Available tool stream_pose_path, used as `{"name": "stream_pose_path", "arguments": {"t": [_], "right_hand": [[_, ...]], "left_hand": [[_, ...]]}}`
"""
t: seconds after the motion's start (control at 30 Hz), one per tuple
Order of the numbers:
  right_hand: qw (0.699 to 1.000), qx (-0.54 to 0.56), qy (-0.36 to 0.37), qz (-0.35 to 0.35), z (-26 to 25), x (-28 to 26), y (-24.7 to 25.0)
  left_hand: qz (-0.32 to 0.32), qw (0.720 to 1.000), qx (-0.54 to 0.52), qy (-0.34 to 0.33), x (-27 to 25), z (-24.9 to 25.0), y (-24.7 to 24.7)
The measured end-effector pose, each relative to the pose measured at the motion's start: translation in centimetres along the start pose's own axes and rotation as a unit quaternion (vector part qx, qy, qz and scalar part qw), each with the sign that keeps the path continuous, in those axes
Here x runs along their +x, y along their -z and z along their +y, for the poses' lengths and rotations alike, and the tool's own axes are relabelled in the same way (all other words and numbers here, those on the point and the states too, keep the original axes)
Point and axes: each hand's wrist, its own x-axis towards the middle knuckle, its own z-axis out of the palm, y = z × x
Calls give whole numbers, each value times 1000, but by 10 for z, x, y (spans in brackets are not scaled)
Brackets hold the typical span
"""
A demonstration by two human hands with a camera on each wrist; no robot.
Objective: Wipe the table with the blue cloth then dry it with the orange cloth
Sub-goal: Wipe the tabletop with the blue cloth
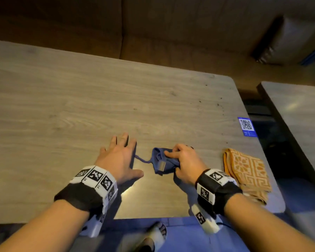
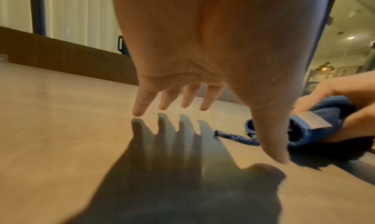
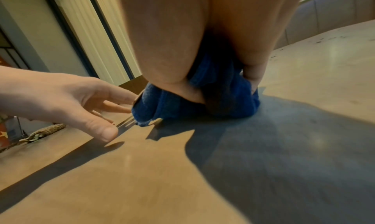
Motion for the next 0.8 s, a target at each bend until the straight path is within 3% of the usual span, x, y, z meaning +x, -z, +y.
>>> {"name": "stream_pose_path", "arguments": {"t": [0.13, 0.27, 0.3, 0.43, 0.47, 0.6, 0.8], "right_hand": [[1000, 6, 3, 5, -7, -49, -26], [999, 46, -15, 16, -12, -62, -34], [997, 63, -22, 32, -11, -61, -30], [963, 121, -119, 209, 21, -49, -2], [964, 102, -137, 205, 28, -46, 2], [983, 36, -167, 63, 28, -60, -23], [991, 65, -108, 55, 3, -135, -66]], "left_hand": [[-45, 999, 20, -3, -47, 16, -28], [-74, 996, 45, -3, -64, 19, -47], [-73, 996, 58, -4, -64, 18, -49], [-87, 993, 75, 6, -52, 17, -52], [-89, 993, 82, 9, -50, 17, -52], [-79, 992, 97, 8, -51, 17, -52], [-75, 993, 95, 9, -51, 17, -51]]}}
